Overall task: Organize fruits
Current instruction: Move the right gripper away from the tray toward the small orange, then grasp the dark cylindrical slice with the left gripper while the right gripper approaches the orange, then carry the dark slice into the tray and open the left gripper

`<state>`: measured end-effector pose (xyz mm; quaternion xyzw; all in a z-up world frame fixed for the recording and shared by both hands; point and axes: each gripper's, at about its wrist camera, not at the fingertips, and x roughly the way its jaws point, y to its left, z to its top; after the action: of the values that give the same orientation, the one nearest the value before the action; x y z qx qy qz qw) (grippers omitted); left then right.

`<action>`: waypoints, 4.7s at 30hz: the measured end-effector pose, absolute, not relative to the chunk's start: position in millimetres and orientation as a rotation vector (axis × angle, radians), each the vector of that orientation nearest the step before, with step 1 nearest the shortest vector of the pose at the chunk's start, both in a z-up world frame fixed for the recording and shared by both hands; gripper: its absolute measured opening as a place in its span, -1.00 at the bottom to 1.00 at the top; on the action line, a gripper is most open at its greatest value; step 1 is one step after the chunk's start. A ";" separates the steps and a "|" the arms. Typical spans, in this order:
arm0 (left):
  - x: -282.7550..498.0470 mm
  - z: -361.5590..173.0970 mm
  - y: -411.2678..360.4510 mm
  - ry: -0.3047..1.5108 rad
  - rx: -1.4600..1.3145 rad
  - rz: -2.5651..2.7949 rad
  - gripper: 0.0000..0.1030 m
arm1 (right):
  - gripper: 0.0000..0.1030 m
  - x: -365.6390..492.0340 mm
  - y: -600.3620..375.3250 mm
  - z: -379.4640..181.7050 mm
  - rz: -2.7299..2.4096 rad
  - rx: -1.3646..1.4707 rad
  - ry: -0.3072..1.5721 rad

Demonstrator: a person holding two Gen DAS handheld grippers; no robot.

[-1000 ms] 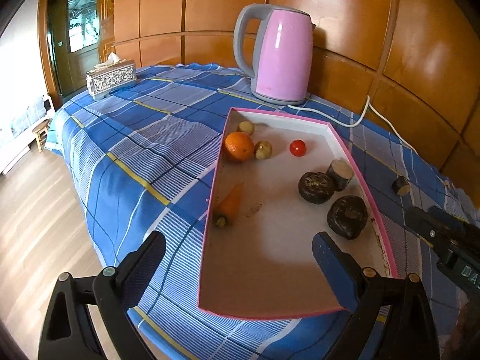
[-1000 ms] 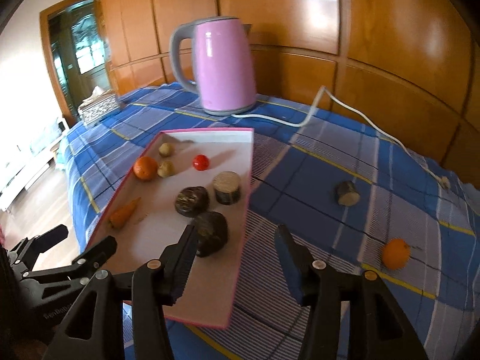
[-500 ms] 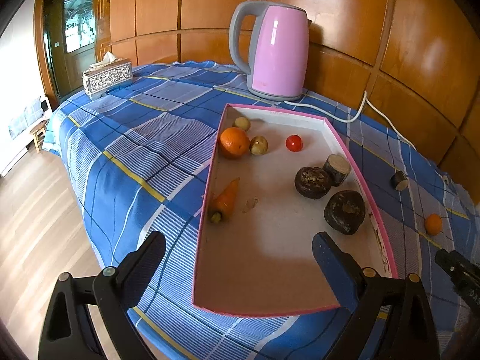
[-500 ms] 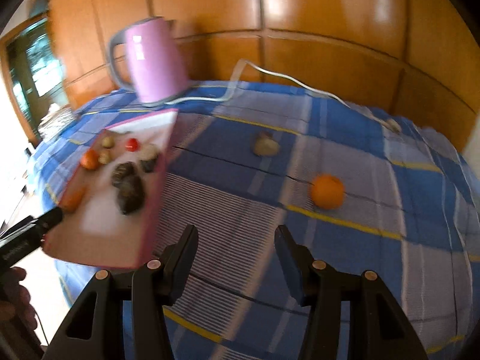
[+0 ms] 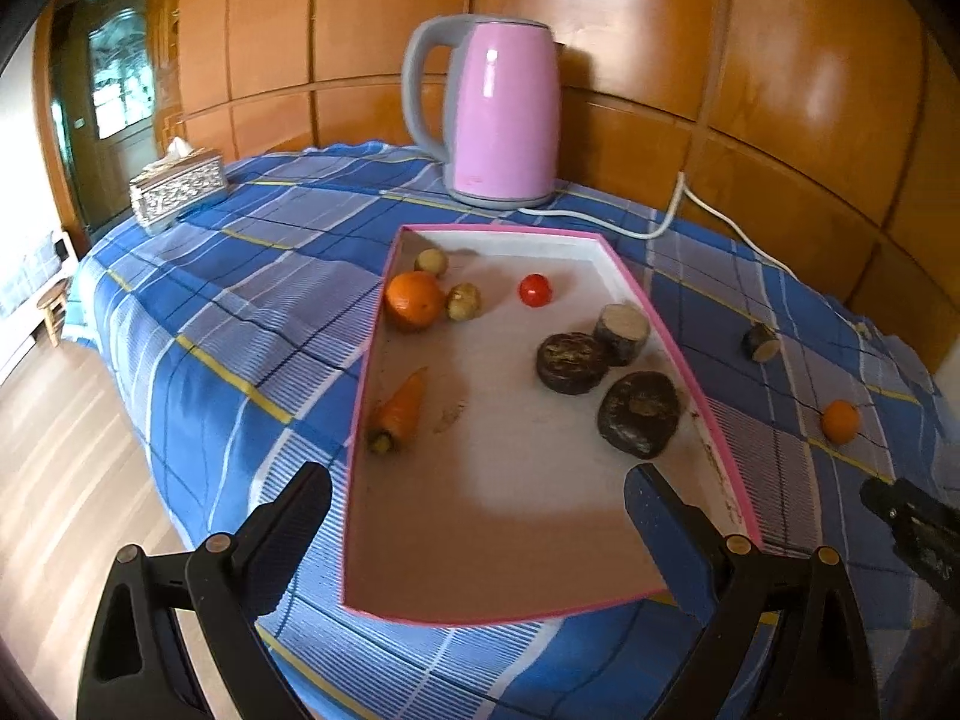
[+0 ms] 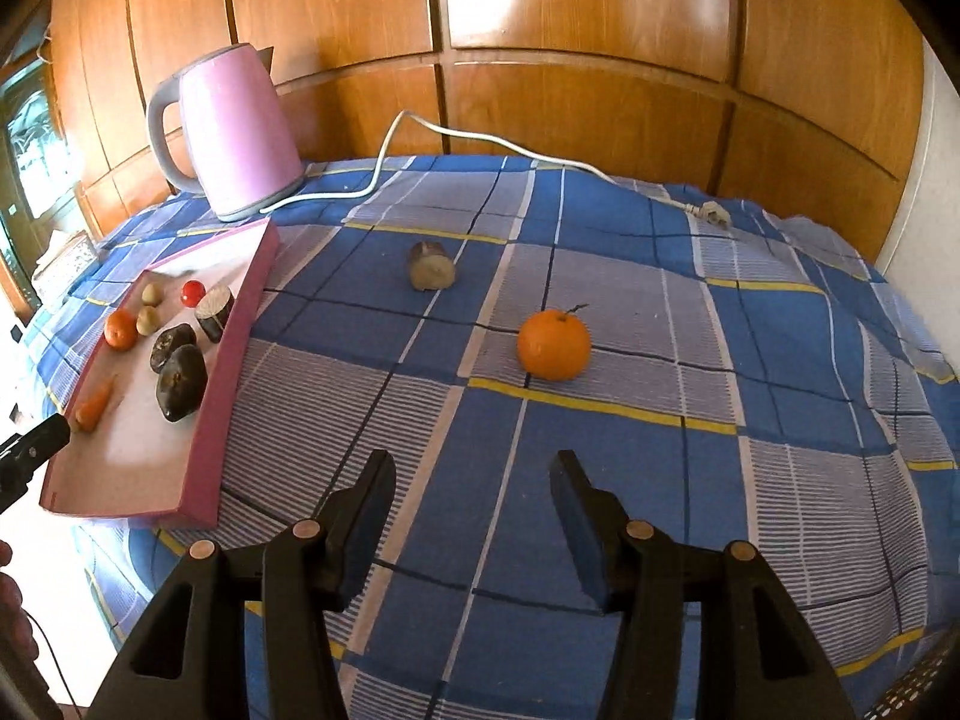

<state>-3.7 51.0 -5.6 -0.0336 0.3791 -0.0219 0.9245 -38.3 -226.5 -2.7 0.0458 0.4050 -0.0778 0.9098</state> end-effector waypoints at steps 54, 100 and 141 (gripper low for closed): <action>120.2 6.0 -143.3 0.947 0.052 -0.475 0.21 | 0.06 -78.8 -363.4 -29.9 -0.535 0.232 0.855; 116.0 -17.3 -158.8 0.901 0.025 -0.413 -0.20 | 0.35 -93.7 -388.8 -54.2 -0.721 0.249 0.714; 42.7 -28.9 67.4 0.889 -0.183 -0.026 -0.19 | 0.36 -91.7 -386.1 -55.7 -0.744 0.226 0.732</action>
<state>42.7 67.4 -28.9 -0.0882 0.4293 -0.0125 0.8987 -91.7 -386.1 -55.7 0.1077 0.3489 -0.3544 0.8608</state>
